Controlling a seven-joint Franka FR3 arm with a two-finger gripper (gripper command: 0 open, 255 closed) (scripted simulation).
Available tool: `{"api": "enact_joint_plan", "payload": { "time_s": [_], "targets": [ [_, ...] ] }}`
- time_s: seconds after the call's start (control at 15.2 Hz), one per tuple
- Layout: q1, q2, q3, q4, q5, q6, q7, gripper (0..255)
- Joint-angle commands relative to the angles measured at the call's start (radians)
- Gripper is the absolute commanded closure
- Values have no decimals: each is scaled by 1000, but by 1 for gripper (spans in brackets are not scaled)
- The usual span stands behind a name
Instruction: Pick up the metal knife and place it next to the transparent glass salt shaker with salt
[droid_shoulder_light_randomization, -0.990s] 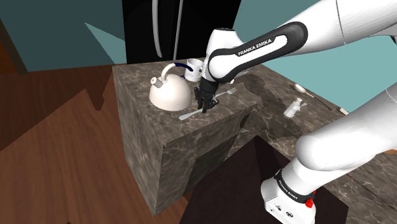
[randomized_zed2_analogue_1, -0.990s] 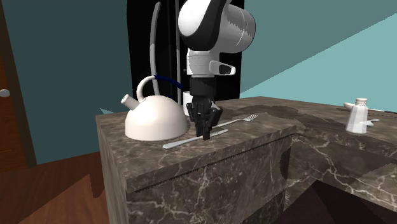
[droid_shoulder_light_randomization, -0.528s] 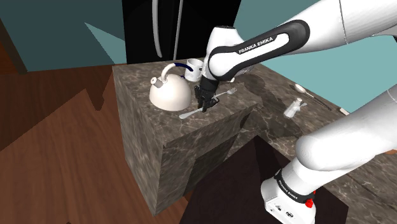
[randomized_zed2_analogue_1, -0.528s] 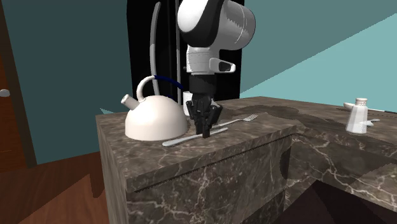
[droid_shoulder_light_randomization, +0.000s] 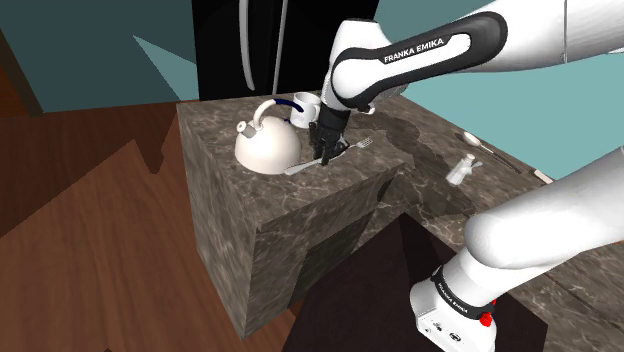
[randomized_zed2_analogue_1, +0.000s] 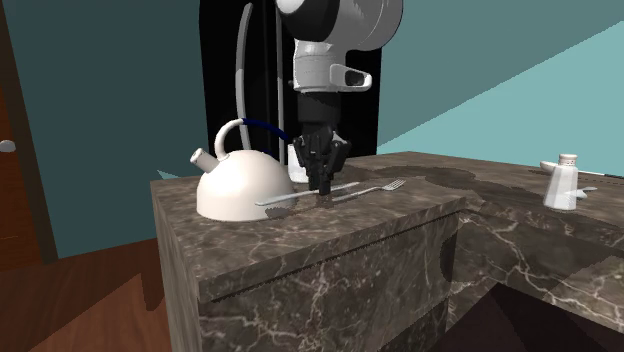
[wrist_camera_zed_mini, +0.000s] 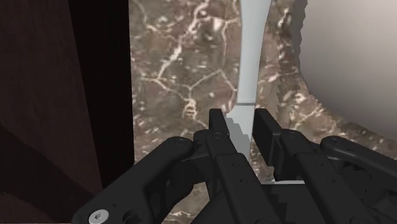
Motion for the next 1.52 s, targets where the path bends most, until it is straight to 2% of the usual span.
{"api": "enact_joint_plan", "payload": {
  "time_s": [0.0,1.45],
  "targets": [
    [3,-19,-6,14,8,-32,-5,255],
    [5,-120,-64,232,25,-343,-29,255]
  ]
}}
